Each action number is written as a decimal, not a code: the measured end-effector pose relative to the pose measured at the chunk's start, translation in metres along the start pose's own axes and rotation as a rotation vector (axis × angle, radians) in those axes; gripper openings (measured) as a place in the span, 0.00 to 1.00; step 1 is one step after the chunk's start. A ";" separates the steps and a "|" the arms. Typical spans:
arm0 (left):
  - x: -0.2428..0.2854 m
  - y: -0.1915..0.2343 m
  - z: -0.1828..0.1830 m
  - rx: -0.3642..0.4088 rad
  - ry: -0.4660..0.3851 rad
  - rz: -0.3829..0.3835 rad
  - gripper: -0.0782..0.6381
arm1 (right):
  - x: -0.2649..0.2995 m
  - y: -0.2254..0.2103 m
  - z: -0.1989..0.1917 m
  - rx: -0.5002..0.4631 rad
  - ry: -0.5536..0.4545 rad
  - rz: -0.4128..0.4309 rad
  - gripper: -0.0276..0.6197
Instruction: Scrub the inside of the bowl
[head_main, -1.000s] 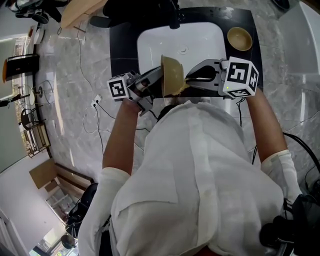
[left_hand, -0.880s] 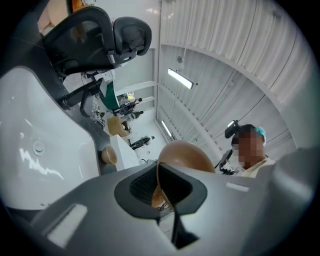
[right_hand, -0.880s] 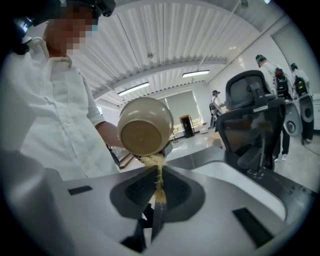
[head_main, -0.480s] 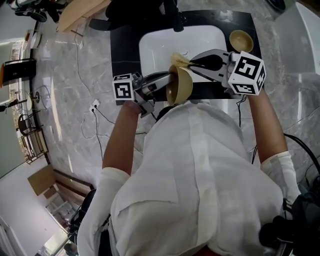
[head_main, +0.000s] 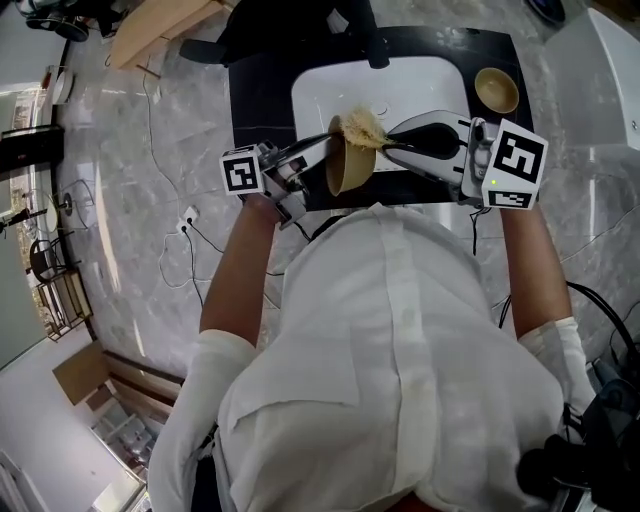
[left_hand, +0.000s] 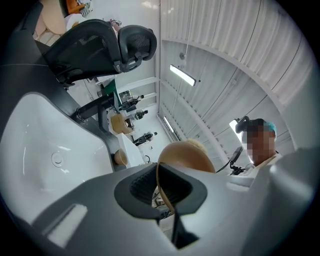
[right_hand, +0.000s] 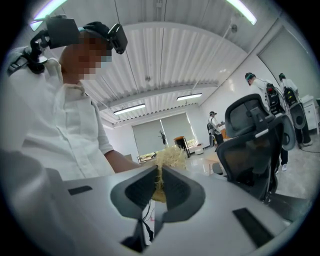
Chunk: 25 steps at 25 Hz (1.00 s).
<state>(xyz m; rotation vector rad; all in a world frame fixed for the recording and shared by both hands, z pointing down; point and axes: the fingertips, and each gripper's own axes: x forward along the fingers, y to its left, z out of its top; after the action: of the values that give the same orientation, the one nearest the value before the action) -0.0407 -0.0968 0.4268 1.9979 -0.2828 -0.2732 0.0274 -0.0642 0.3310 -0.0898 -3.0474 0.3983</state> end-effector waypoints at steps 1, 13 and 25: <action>-0.005 0.001 0.004 -0.006 -0.003 -0.005 0.13 | 0.006 0.003 0.002 0.002 -0.004 0.007 0.08; -0.051 -0.004 0.056 -0.048 -0.054 -0.111 0.13 | 0.061 0.034 -0.030 0.070 0.098 0.098 0.08; -0.060 -0.009 0.056 -0.035 0.033 -0.171 0.13 | 0.057 -0.018 -0.031 0.075 0.093 -0.202 0.08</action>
<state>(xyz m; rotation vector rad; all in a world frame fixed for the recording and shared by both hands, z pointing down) -0.1150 -0.1220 0.3992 1.9925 -0.0854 -0.3504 -0.0284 -0.0694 0.3691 0.1969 -2.9092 0.4782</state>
